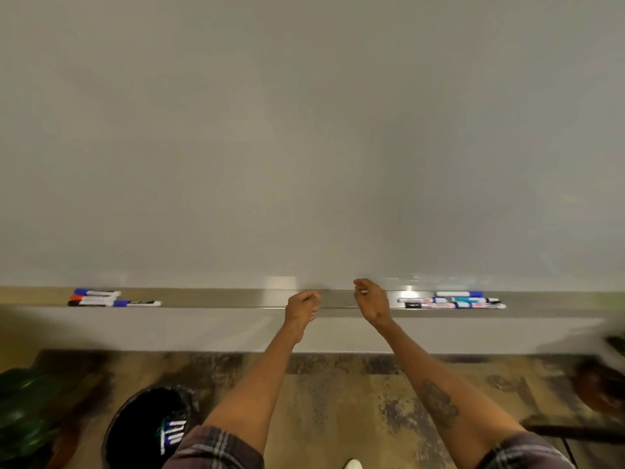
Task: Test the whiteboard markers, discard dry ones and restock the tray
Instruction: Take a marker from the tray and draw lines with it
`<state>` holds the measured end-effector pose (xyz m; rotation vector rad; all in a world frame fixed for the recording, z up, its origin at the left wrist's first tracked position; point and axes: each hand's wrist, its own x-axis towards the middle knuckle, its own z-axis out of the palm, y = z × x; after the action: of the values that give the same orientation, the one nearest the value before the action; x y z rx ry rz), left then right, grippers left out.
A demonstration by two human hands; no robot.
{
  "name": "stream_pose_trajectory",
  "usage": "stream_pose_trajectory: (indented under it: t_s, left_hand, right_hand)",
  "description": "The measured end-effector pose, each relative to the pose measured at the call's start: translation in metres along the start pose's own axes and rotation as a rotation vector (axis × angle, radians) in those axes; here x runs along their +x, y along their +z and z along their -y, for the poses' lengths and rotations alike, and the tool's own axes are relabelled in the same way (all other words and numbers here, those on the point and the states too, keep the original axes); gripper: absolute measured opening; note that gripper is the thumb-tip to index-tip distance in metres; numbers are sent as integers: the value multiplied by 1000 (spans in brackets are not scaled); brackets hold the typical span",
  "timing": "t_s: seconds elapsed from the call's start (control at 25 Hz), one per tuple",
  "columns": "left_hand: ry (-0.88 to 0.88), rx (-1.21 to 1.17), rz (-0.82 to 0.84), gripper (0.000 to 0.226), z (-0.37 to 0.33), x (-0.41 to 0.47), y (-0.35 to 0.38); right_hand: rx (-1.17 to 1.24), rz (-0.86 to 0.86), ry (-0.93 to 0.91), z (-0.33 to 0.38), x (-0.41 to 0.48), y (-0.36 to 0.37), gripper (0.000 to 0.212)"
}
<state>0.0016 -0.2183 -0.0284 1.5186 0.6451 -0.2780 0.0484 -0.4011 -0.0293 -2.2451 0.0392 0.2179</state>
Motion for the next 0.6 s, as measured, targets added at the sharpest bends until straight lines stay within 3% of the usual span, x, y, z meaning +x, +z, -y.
stream_pose_trajectory:
  t_s: [0.24,0.6]
  left_hand:
    - [-24,85,117,24,-1,10,95]
    - [-79,120,195,16,2,26,177]
  right_hand:
    - [25,-151,147,-83,2,-73,34]
    - [79,-221,388,-162,20,-121,44]
